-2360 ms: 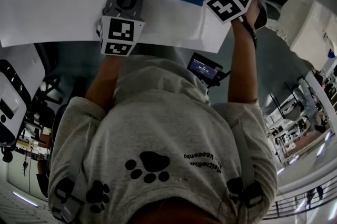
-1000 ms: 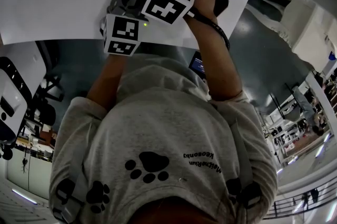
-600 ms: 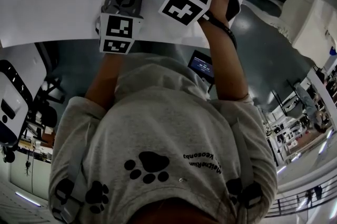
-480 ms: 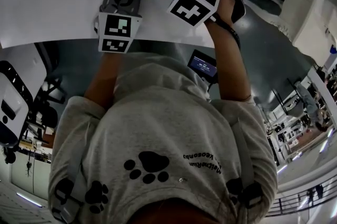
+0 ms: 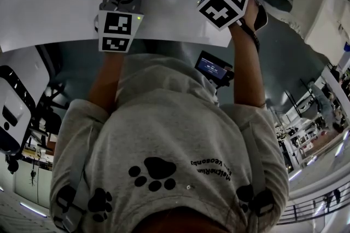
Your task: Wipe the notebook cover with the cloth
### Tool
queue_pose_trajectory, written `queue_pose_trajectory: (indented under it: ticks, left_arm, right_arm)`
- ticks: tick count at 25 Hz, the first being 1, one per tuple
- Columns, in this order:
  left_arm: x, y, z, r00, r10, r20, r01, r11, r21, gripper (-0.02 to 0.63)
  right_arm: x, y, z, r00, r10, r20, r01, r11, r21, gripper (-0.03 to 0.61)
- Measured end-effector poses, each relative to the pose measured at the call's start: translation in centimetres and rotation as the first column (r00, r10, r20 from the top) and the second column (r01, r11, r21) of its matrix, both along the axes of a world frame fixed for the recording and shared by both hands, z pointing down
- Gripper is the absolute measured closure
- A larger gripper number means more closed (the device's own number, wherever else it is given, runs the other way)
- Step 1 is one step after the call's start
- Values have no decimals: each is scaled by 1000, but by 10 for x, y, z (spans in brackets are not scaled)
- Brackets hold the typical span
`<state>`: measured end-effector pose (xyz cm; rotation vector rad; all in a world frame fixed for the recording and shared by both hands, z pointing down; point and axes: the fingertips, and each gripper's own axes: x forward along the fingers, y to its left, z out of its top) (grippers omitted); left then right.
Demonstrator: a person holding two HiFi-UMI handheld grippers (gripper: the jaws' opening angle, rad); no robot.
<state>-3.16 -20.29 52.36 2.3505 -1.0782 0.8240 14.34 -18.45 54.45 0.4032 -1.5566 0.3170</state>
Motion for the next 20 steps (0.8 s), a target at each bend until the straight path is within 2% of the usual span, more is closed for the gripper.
queue_pose_trajectory:
  ticks: [4,8,11,15,20]
  left_arm:
    - [-2,2,0,1000,-4,-8,4,1000,-11,614]
    - [-7,5,0,1000,-9,-13,9,1000,-27,614]
    - [-9,11,3,1000,-4,14,5,999,-39,615]
    - [-12,16,7,998,13,57,-11,999,-36,615]
    - [-11,15,8,998,12,65,-9,999,-41,615]
  right_arm:
    - [26,10,9,998,14,-68,-16,1000,-15,500]
    - [44,18,10,994,74,-77,-76,997,-27,500]
    - [44,17,-3,993,94,-69,-94,996,-1,500]
    - [14,4,-37,998,54,-18,-52,994,93,500]
    - [-64,-3,-60,991,-66,115,50,989,138,500]
